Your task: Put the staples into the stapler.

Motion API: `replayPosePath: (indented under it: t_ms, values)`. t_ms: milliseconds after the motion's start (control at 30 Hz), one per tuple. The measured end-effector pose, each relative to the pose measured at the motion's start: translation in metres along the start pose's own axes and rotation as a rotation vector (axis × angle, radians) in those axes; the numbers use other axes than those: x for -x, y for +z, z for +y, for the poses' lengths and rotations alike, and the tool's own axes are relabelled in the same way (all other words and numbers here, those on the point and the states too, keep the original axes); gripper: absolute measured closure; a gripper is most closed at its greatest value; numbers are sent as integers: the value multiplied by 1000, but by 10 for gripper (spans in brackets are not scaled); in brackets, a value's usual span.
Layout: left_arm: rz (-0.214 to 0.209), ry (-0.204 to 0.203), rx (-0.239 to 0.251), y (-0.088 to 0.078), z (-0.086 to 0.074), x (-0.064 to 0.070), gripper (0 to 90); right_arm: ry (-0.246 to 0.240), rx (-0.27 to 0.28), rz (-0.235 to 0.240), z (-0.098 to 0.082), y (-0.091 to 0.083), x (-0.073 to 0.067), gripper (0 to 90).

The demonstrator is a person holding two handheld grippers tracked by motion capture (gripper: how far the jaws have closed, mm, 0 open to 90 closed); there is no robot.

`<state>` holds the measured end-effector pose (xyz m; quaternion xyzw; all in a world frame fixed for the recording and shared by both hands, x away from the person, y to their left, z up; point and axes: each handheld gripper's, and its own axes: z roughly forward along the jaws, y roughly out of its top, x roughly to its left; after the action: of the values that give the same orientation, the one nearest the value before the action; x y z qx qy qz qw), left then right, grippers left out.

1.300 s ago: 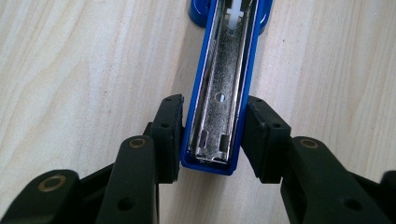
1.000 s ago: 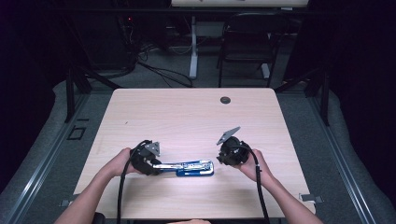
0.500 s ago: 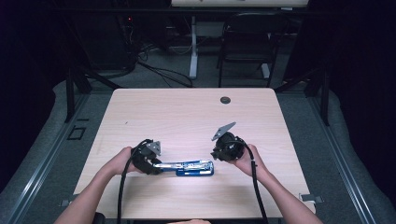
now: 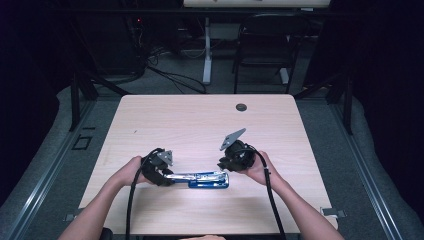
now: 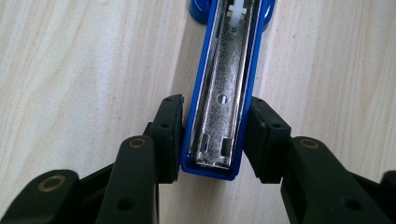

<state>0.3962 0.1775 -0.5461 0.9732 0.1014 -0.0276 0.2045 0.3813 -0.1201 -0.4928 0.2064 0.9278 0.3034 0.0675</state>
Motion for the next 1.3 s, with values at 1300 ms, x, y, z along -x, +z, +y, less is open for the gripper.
replayPosePath:
  t_ms: [1300]
  values:
    - [-14,-20,1,3,0,-2,601,-104,-42,105,-4,14,-3,787]
